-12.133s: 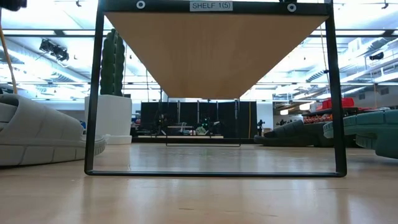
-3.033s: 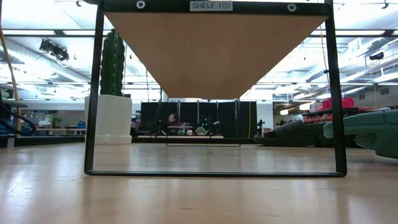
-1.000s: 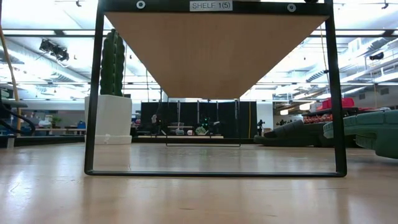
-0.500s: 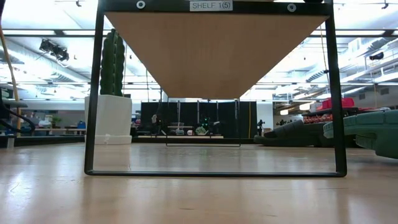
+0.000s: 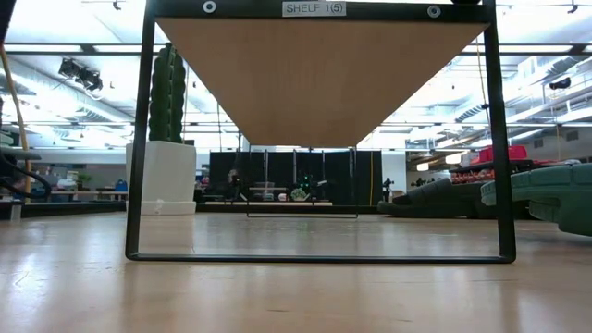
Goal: Pick and place slippers onto the shelf
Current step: Put the gray pair of slippers on the shelf
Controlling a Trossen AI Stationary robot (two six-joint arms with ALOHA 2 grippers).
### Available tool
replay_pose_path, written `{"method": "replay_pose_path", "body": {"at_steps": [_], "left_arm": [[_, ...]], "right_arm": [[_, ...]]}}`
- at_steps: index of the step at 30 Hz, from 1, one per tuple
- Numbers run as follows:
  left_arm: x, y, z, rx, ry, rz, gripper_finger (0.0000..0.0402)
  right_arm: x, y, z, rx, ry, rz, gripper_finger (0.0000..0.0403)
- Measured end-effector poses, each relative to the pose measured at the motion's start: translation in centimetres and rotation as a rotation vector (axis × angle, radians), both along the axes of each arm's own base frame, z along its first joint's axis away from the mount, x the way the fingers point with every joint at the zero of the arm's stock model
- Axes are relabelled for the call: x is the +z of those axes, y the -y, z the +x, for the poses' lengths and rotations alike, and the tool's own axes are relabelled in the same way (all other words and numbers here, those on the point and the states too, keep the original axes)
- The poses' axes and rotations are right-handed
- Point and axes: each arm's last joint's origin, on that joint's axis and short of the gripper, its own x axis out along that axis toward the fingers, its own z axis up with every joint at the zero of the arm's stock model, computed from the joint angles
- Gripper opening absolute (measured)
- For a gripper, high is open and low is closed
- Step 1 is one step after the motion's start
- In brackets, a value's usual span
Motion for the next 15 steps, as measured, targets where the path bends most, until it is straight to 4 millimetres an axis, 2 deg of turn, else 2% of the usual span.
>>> {"method": "replay_pose_path", "body": {"at_steps": [10, 15], "left_arm": [[-0.2, -2.9, 0.3, 0.074, -0.025, 0.005, 0.0186], [-0.8, -3.2, 0.8, 0.086, -0.035, 0.008, 0.0185]], "right_arm": [[0.0, 0.0, 0.0, 0.0, 0.0, 0.001, 0.0011], [0.0, 0.0, 0.0, -0.005, -0.001, -0.001, 0.001]]}}
